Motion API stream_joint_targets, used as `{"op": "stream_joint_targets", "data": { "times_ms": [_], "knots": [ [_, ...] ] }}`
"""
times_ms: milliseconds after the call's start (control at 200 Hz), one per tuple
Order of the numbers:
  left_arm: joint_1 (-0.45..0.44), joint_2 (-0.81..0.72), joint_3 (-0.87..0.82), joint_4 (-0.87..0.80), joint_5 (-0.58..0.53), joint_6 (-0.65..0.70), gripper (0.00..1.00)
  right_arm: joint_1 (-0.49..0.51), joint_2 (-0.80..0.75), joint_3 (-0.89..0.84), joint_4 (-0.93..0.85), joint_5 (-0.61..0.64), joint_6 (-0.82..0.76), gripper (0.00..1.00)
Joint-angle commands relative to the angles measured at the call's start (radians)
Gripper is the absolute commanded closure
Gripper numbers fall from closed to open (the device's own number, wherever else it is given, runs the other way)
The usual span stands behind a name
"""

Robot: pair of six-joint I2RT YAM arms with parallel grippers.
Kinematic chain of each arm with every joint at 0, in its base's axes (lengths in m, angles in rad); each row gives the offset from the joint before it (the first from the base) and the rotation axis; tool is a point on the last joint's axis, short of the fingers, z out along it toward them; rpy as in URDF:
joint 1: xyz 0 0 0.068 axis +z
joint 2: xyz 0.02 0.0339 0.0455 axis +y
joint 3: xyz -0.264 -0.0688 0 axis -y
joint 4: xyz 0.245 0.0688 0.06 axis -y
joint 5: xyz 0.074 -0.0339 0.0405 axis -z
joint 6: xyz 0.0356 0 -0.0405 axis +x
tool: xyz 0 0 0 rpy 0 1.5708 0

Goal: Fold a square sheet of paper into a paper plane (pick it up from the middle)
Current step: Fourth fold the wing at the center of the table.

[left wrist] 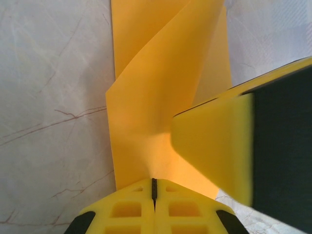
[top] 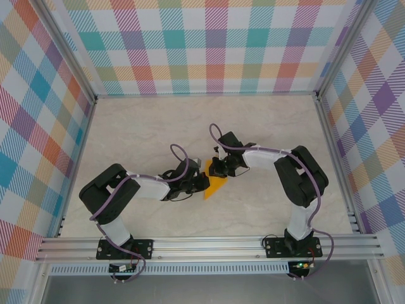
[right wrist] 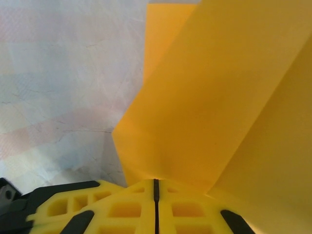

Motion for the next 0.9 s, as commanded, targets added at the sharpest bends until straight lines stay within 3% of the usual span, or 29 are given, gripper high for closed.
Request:
{"op": "stream_joint_targets", "data": {
  "times_ms": [0, 425, 710, 895],
  "knots": [
    [0.003, 0.042, -0.012, -0.122, 0.013, 0.015, 1.00, -0.008, 0.035, -0.022, 0.013, -0.018, -0.001, 0.94],
    [0.004, 0.045, 0.000, -0.209, 0.028, 0.026, 1.00, -0.092, 0.011, -0.006, 0.026, 0.064, -0.031, 0.94],
    [0.002, 0.057, 0.019, -0.220, 0.037, 0.032, 1.00, -0.058, -0.011, -0.011, 0.084, -0.078, -0.067, 0.93],
    [0.003, 0.062, 0.028, -0.247, 0.035, 0.025, 1.00, -0.058, 0.036, 0.017, 0.060, -0.076, -0.095, 0.93]
  ]
}}
